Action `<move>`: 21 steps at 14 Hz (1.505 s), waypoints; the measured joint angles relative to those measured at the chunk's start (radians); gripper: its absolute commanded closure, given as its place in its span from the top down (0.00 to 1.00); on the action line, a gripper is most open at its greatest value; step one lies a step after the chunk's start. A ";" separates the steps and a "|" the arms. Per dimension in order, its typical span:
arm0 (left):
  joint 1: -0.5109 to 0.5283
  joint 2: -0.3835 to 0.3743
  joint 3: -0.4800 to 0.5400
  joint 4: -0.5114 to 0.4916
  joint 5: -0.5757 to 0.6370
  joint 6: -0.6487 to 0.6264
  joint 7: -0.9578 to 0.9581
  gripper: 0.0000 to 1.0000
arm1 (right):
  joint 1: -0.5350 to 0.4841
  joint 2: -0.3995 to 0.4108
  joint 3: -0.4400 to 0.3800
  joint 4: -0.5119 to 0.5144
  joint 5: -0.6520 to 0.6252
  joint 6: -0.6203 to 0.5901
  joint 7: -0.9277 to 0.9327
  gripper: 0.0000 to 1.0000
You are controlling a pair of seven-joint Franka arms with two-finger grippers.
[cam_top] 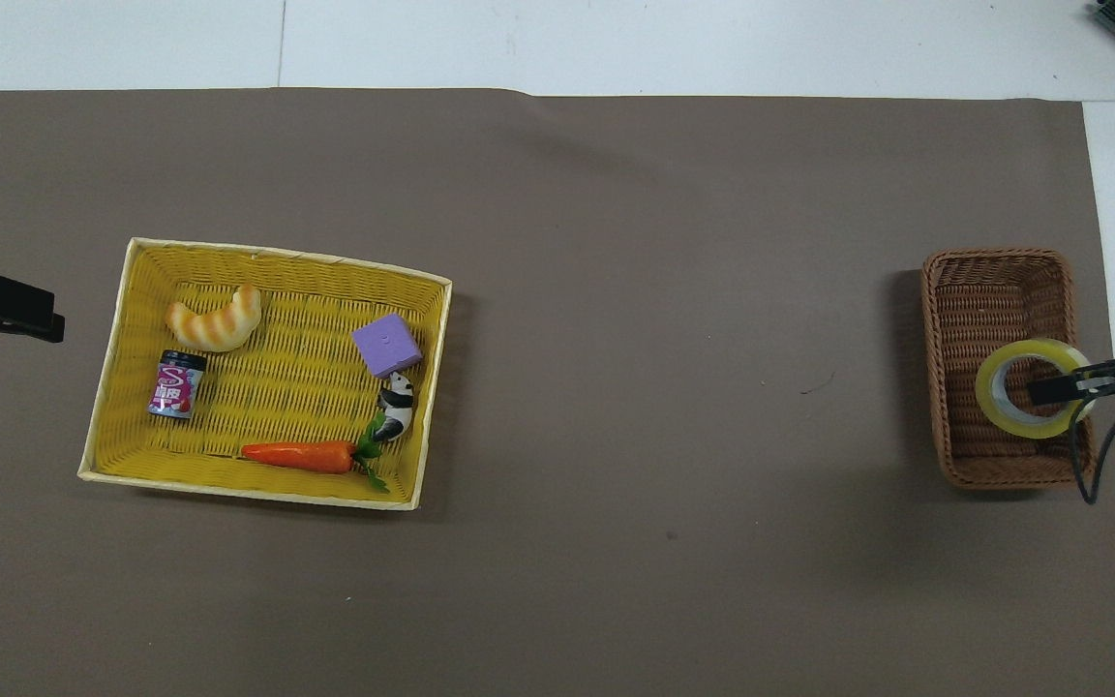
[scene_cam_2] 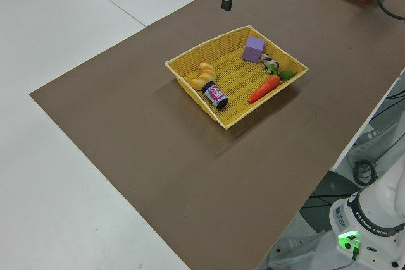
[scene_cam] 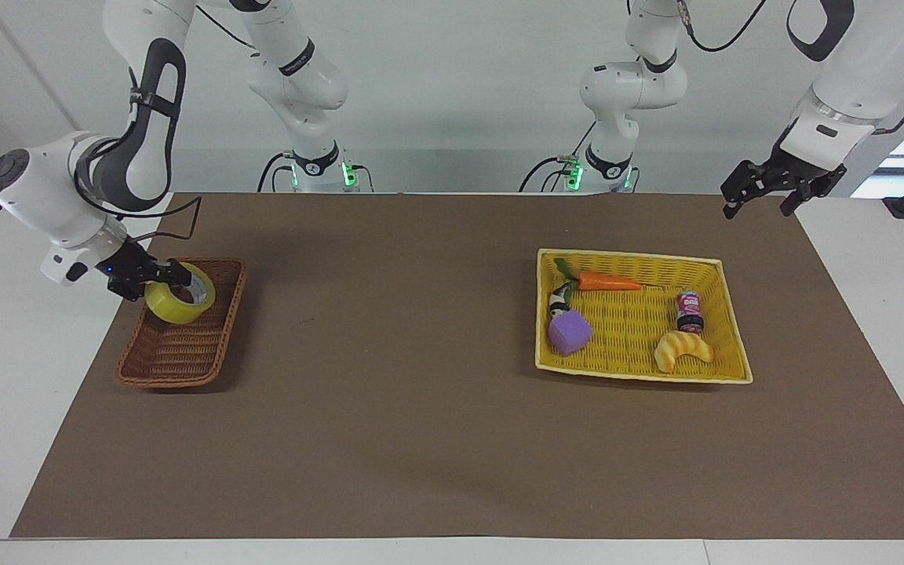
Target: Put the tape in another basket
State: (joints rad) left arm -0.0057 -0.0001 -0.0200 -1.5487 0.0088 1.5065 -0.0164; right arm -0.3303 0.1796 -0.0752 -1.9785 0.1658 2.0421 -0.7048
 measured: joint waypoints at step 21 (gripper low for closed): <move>0.001 0.000 0.007 0.000 0.000 0.000 0.000 1.00 | -0.007 0.059 -0.003 0.013 0.137 -0.025 0.000 1.00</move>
State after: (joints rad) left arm -0.0047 -0.0002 -0.0127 -1.5487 0.0089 1.5068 -0.0167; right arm -0.3377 0.2383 -0.0780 -1.9653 0.3032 2.0172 -0.7047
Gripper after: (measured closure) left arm 0.000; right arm 0.000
